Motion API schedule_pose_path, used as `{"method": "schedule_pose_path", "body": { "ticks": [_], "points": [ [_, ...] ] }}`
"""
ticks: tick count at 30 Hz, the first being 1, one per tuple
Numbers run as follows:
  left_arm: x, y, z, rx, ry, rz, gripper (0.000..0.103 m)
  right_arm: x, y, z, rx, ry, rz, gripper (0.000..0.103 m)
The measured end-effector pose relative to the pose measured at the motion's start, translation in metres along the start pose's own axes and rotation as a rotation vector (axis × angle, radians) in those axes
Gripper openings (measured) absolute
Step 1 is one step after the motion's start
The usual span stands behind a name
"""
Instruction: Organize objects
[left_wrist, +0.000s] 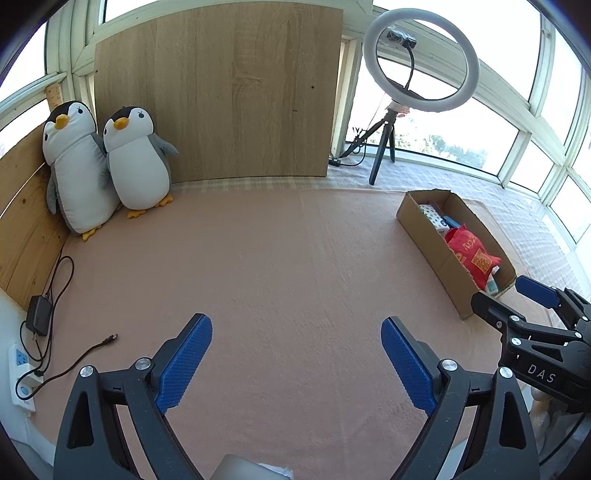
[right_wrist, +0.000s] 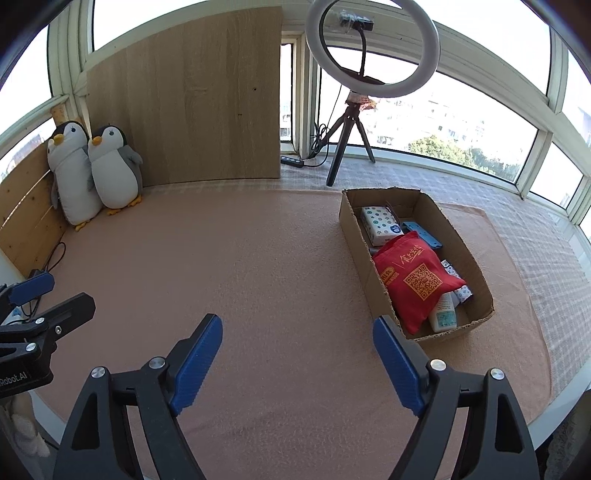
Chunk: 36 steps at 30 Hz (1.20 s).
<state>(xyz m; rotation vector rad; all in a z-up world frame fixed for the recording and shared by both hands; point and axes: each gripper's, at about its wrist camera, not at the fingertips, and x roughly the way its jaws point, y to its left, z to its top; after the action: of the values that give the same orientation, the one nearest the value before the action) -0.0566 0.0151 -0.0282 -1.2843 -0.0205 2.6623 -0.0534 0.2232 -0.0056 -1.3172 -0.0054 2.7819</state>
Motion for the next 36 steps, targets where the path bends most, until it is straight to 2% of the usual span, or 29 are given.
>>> {"method": "schedule_pose_path", "body": {
  "ticks": [36],
  "points": [
    [0.0009, -0.0031, -0.0025, -0.007, 0.01, 0.035, 0.097, -0.0014, -0.0023, -0.0013, 0.014, 0.011, 0.029, 0.081]
  ]
}}
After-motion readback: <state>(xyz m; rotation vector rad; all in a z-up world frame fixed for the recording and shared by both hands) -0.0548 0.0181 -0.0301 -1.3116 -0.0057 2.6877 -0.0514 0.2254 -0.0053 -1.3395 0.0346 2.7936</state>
